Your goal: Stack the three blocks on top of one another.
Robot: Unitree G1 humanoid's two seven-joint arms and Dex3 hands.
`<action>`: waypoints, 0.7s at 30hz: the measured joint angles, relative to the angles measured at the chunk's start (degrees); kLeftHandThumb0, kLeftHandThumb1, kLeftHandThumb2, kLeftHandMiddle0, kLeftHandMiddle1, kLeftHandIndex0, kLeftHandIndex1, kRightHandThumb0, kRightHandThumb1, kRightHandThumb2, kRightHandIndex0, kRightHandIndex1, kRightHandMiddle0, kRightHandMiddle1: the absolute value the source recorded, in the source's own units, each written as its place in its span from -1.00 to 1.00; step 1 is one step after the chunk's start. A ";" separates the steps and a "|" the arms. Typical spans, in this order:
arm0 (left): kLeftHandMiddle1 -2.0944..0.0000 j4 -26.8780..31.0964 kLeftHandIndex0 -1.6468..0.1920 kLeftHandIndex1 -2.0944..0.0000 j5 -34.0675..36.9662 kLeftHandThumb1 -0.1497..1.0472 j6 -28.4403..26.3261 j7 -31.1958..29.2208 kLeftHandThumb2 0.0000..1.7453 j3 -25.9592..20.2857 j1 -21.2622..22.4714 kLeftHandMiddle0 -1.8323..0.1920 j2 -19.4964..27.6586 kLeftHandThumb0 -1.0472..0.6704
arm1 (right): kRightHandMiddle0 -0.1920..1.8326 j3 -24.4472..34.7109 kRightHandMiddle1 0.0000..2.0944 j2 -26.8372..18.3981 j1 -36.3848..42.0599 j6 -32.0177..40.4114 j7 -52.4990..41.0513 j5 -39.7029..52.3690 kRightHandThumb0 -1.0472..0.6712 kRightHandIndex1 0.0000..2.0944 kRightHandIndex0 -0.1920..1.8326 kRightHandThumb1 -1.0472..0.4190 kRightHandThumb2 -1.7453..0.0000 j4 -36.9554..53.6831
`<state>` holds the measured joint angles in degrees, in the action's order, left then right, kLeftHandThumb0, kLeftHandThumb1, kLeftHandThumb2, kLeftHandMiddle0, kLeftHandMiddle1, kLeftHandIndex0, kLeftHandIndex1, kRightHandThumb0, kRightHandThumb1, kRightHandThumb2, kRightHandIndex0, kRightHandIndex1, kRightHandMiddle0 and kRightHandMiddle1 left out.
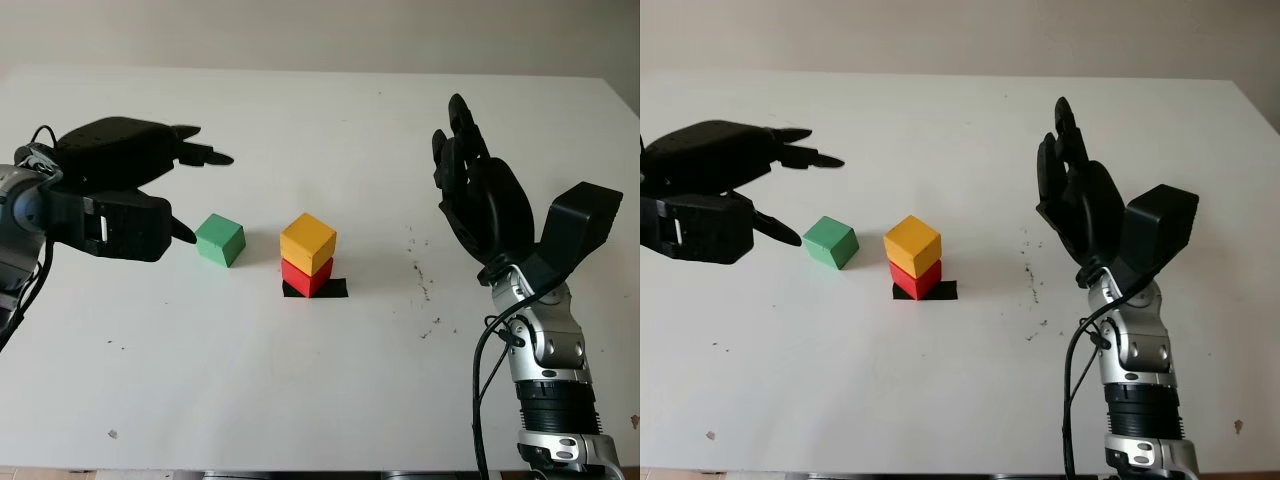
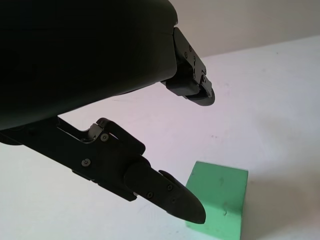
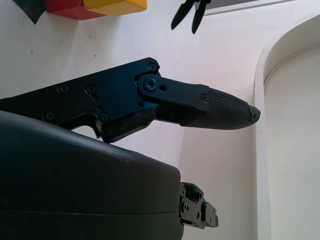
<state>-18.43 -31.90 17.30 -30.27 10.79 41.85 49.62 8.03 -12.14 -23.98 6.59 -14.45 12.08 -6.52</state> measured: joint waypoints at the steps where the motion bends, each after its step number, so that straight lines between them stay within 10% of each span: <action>1: 0.95 -0.85 0.29 0.93 -0.48 0.53 0.57 0.41 -0.94 0.45 0.31 0.72 -0.26 -0.48 | -1.00 -0.02 -1.00 0.12 0.00 -0.01 0.03 0.00 -0.64 -1.00 -1.00 -1.00 0.27 0.00; 21: 0.94 -5.86 0.19 0.89 -3.59 0.66 3.51 5.18 -0.93 3.84 -2.31 0.69 -3.98 -0.40 | -1.00 -0.18 -1.00 0.30 0.00 0.38 -0.55 0.05 -0.63 -1.00 -1.00 -1.00 0.30 0.03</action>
<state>-24.29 -35.49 20.81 -25.10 14.63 39.53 45.64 7.85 -11.84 -23.97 6.97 -15.00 12.13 -6.49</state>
